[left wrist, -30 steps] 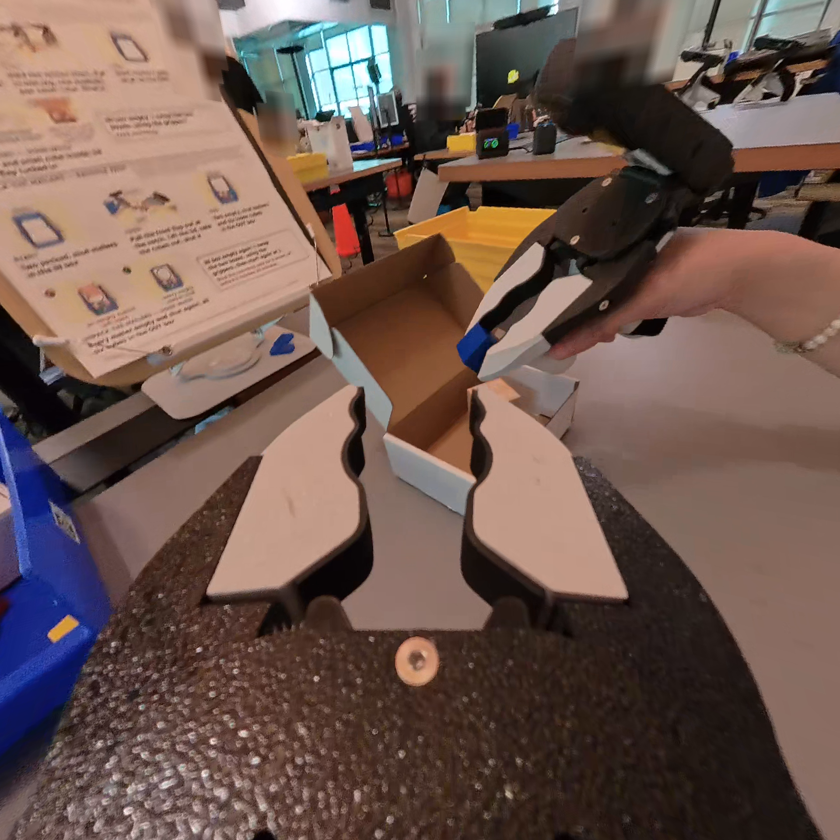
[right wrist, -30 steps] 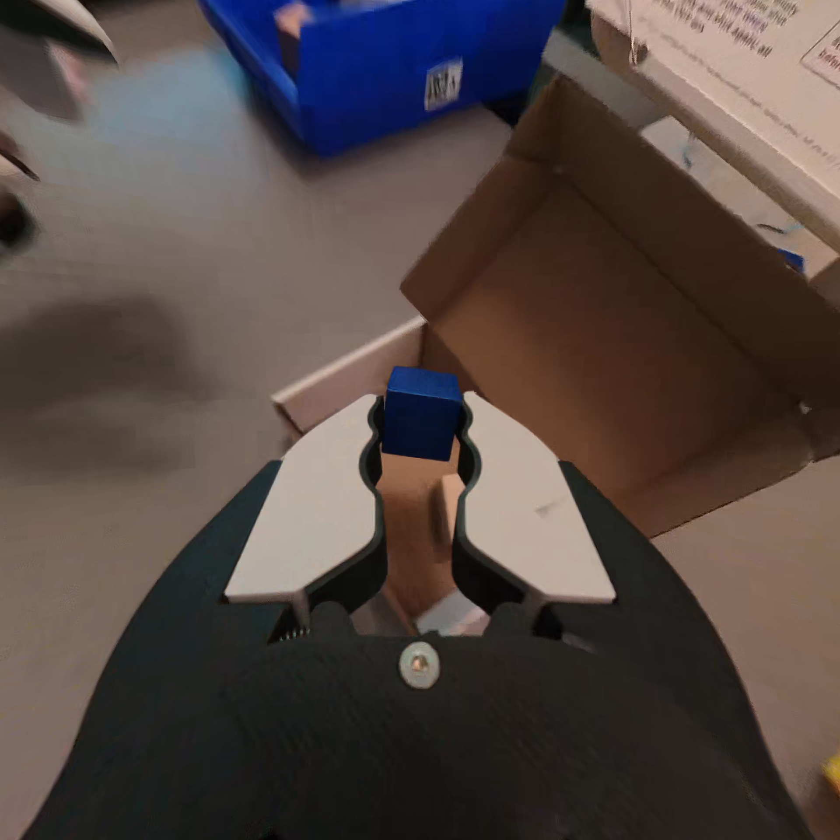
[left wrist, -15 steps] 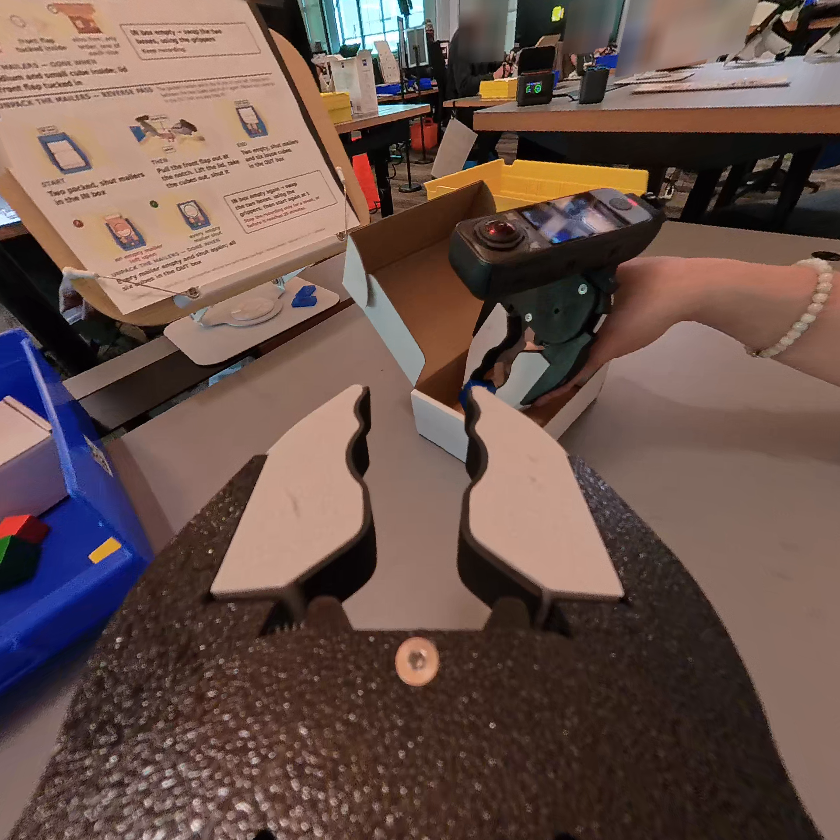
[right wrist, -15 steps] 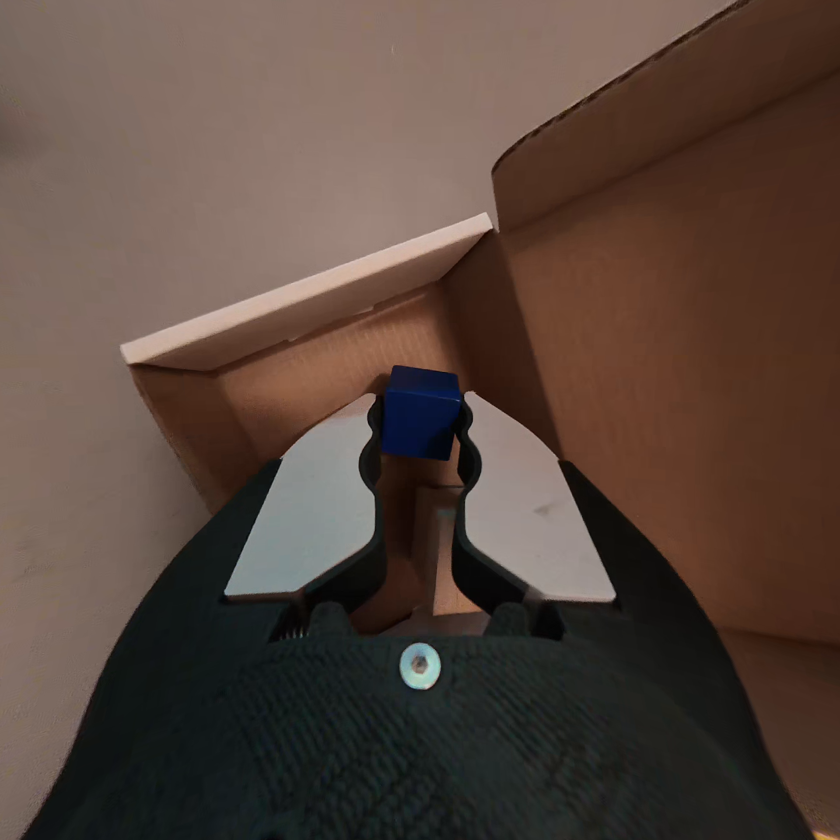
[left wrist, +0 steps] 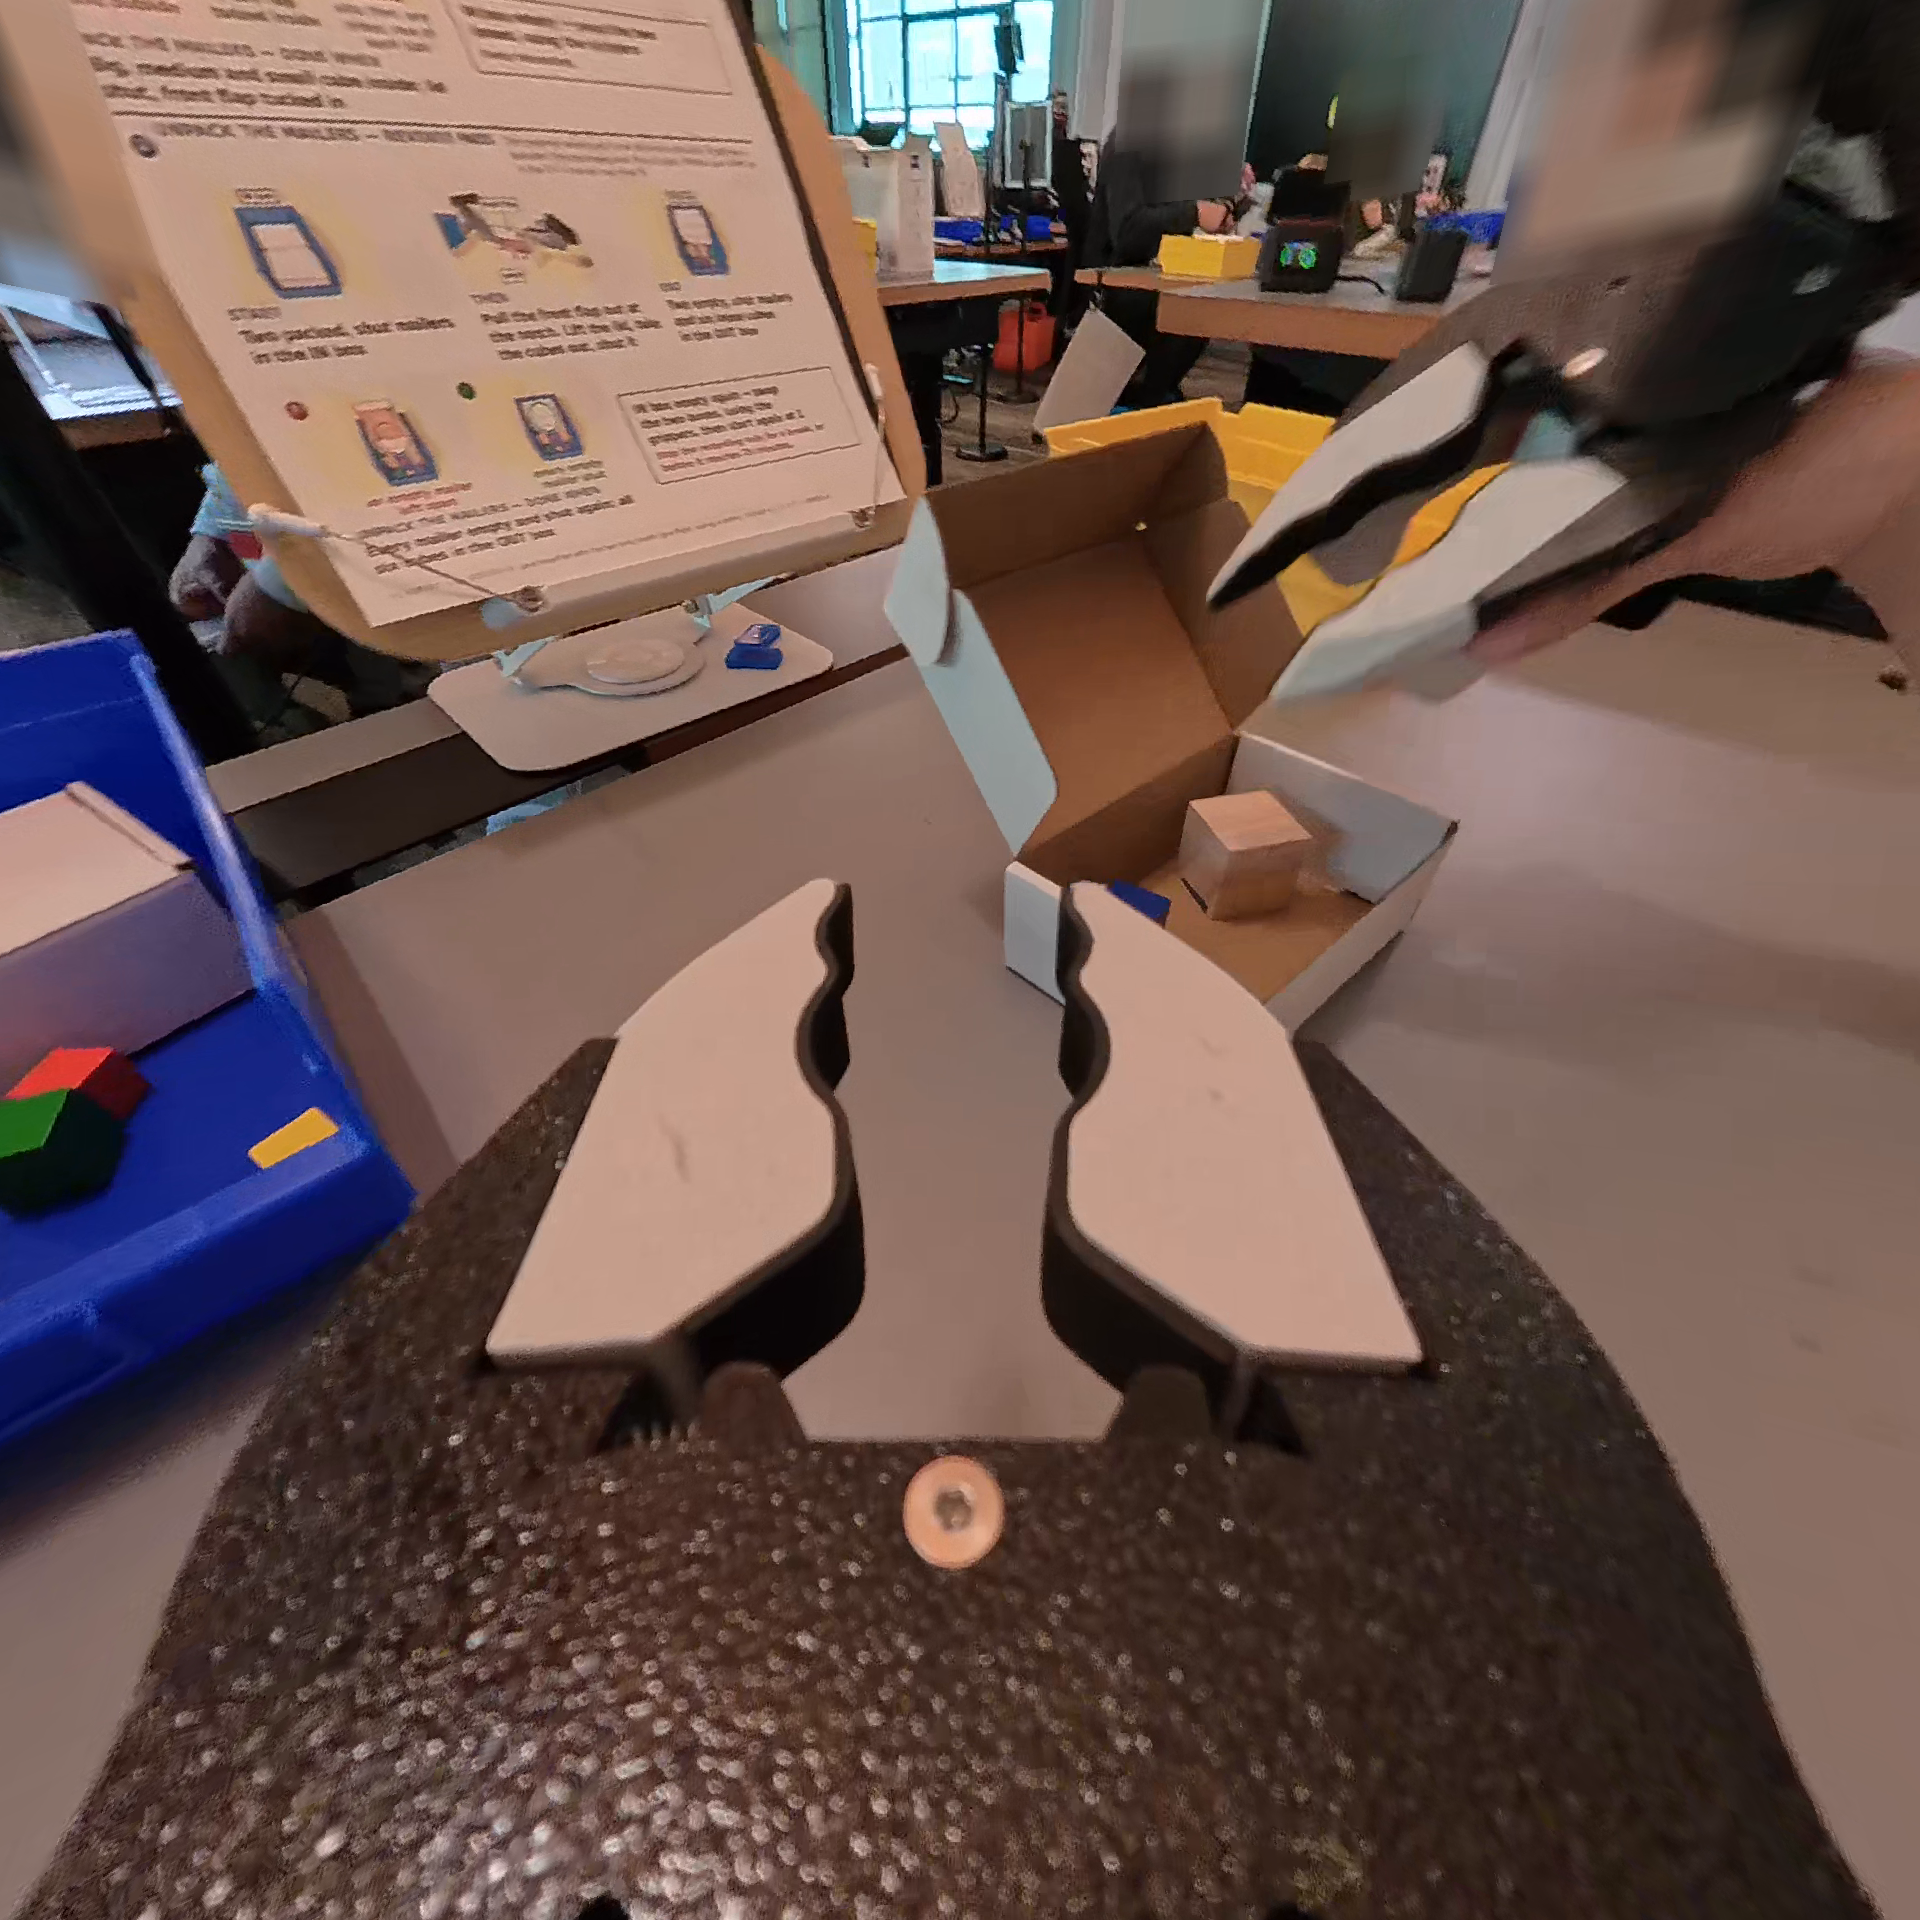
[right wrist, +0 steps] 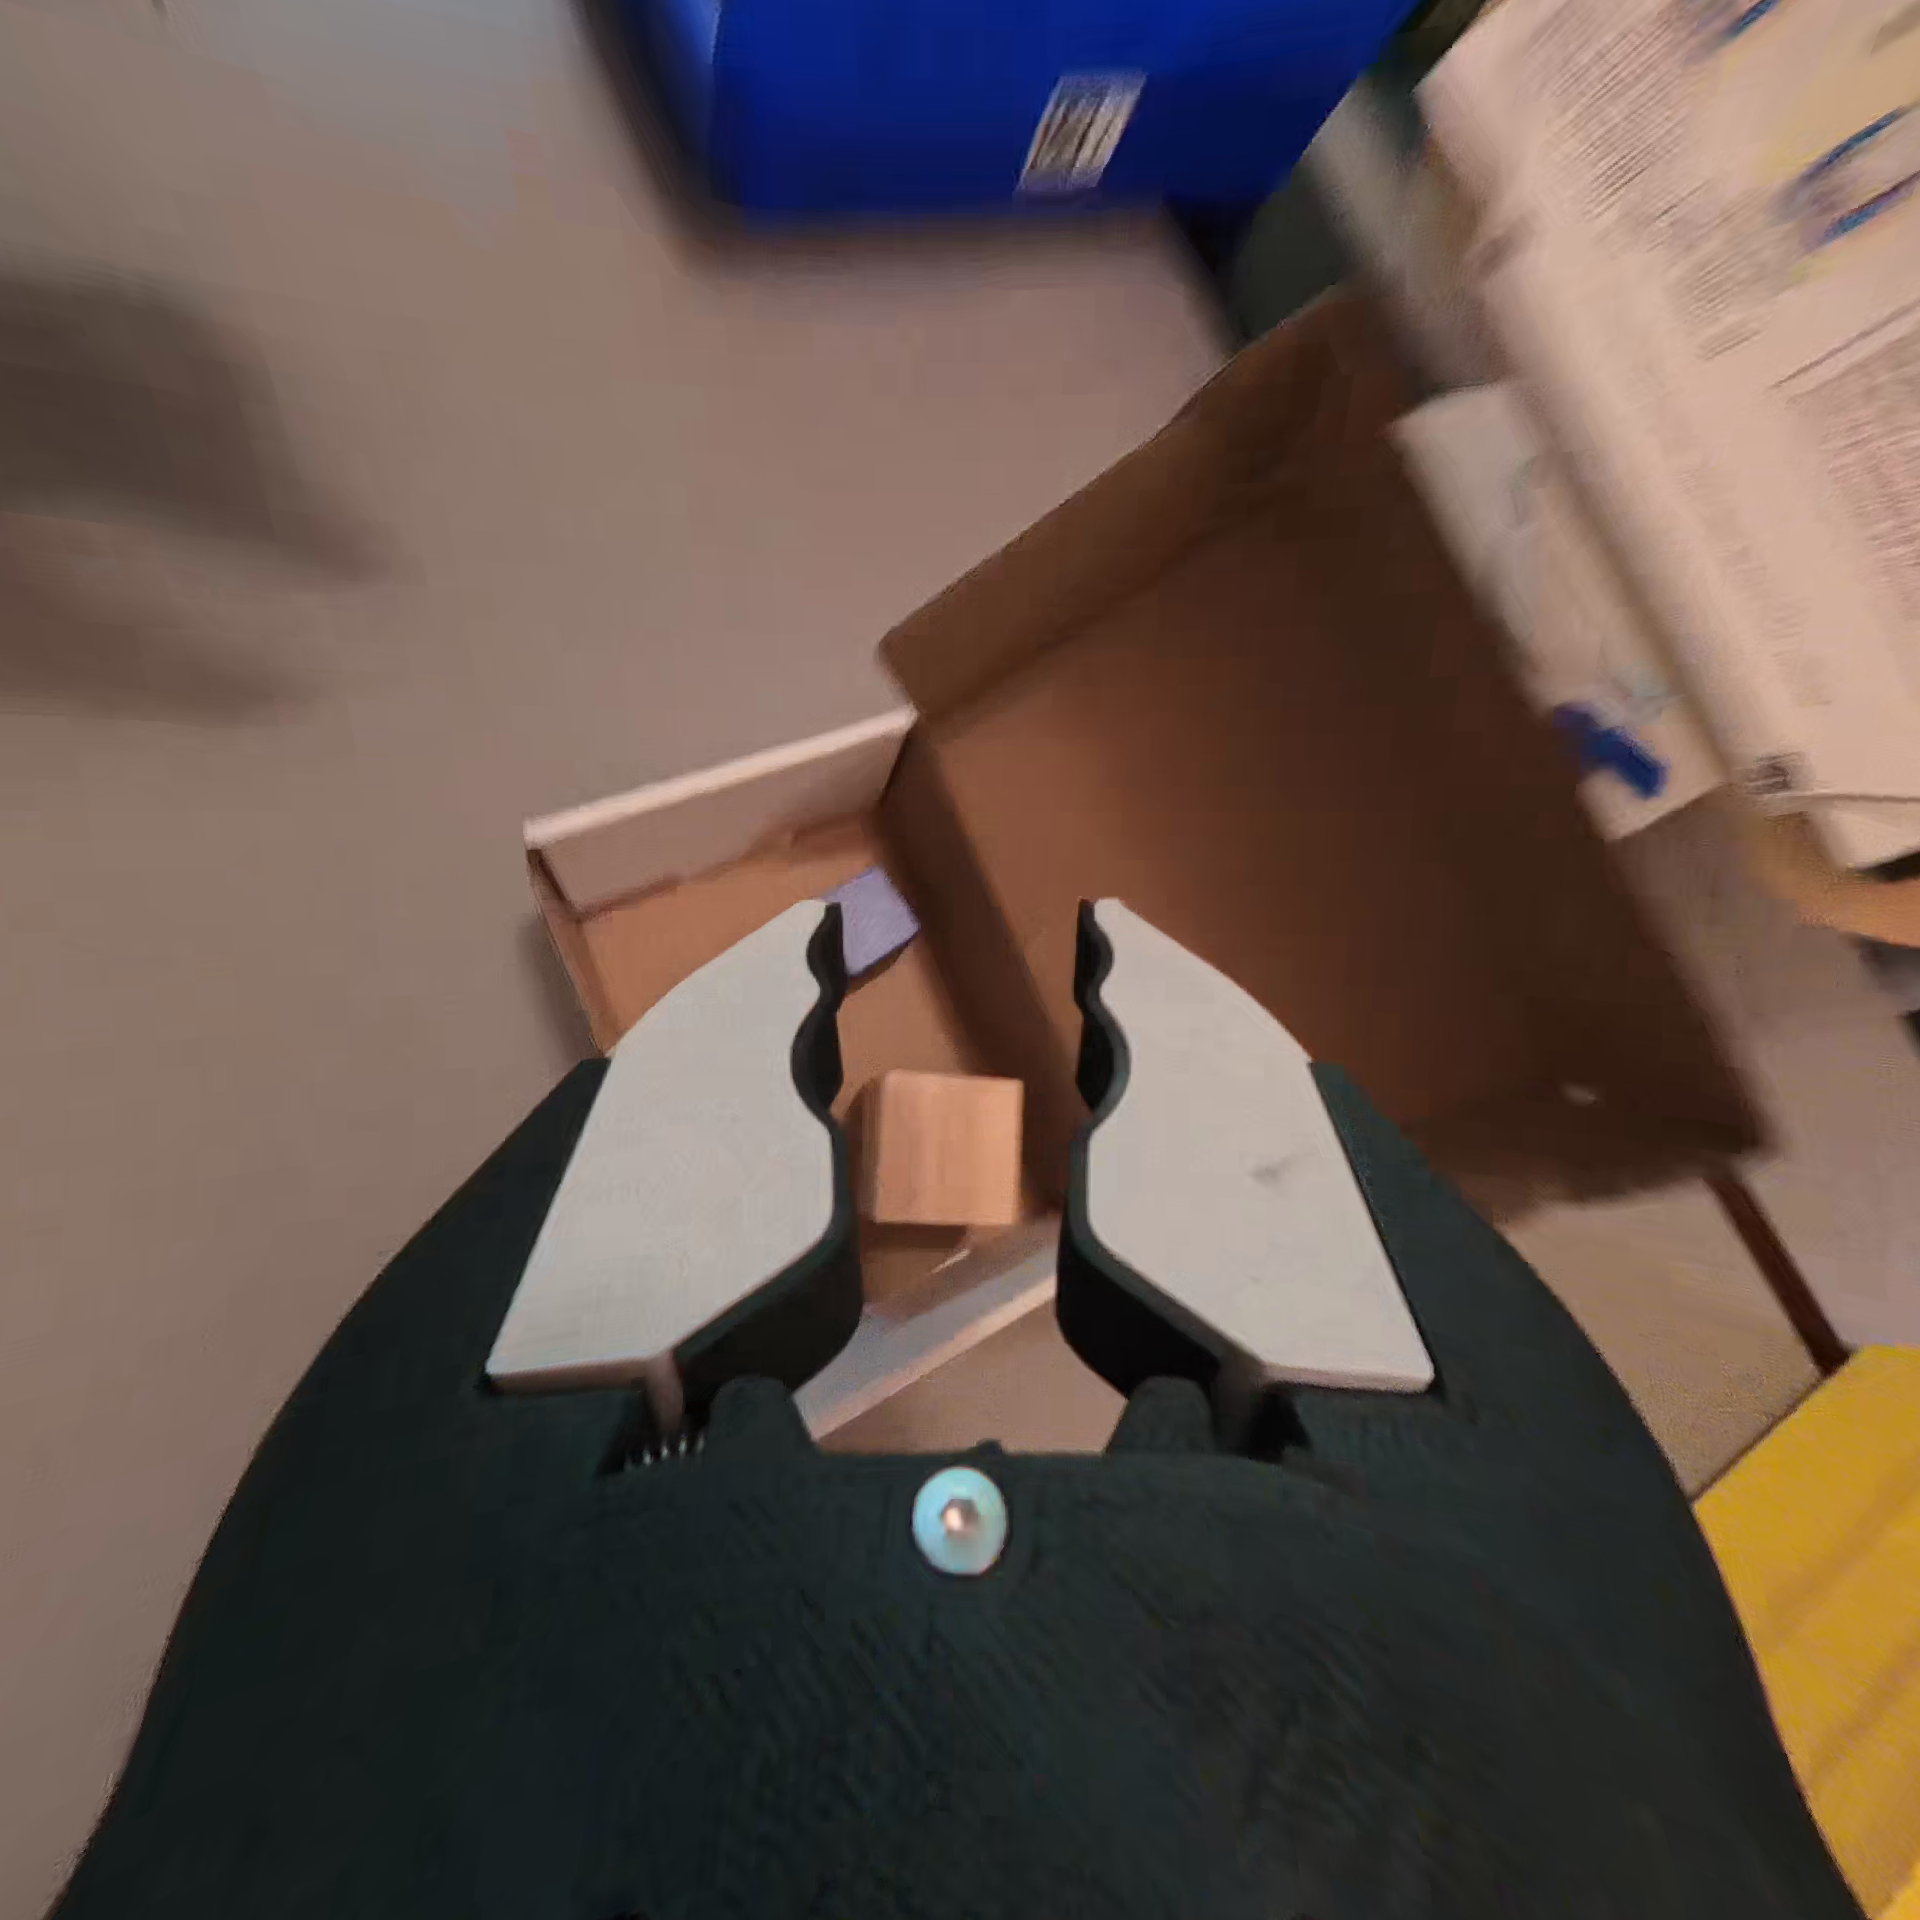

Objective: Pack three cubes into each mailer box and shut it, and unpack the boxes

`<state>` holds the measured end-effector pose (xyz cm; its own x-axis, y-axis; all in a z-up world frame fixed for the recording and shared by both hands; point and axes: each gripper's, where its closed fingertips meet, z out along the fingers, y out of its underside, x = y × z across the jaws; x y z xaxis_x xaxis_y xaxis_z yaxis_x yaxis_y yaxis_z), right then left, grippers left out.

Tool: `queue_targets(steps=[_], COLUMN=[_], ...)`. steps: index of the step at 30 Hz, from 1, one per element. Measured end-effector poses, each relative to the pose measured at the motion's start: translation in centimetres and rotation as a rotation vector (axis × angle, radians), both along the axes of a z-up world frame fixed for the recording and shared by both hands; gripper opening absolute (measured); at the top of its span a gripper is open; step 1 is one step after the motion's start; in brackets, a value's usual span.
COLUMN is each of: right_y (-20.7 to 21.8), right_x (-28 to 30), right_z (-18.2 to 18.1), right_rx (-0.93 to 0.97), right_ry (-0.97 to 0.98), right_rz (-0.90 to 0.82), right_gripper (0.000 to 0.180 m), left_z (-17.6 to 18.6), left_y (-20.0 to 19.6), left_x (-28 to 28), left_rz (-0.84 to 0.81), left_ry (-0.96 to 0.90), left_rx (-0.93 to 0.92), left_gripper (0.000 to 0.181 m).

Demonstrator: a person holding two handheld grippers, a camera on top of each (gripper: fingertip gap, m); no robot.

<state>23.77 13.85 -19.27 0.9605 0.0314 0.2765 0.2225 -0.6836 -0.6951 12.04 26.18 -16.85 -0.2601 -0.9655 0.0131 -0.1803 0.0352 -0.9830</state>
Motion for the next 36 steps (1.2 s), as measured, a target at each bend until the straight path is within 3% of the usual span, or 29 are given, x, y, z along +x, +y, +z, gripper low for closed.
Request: queue_targets(steps=[1, 5, 12, 19, 29, 33, 36], right_y=[-0.1, -1.0, -4.8, -8.0, -11.3, -12.6, -13.4], right_x=[0.6, 1.7, 1.6, 1.4, 0.8, 0.3, 0.1], right_z=[2.0, 6.4, 2.3, -0.3, -1.4, -2.2, -2.6], right_rx=[0.109, 0.452, 0.421, 0.407, 0.425, 0.368, 0.349], right_ry=[-0.008, 0.008, 0.007, 0.057, 0.148, 0.124, 0.119], right_rz=[-0.025, -0.084, -0.13, -0.202, -0.279, -0.259, -0.256], right_gripper=[0.042, 0.046, 0.068, 0.074, 0.077, 0.079, 0.081], left_z=[0.0, -0.5, -3.0, -4.4, -10.6, -11.3, -11.4], left_y=[0.5, 3.4, 13.3, 19.3, 19.8, 19.9, 20.2], left_x=[0.0, -0.4, -3.0, 1.5, 6.3, 5.7, 6.4], left_rz=[0.018, 0.131, 0.494, 0.44, 0.253, 0.13, 0.061], left_ry=[-0.003, 0.034, 0.261, 0.64, 1.258, 1.374, 1.357], left_rx=[-0.022, -0.112, -0.095, -0.096, -0.082, 0.108, 0.257], left_gripper=[0.036, 0.034, 0.03, 0.038, 0.052, 0.056, 0.051])
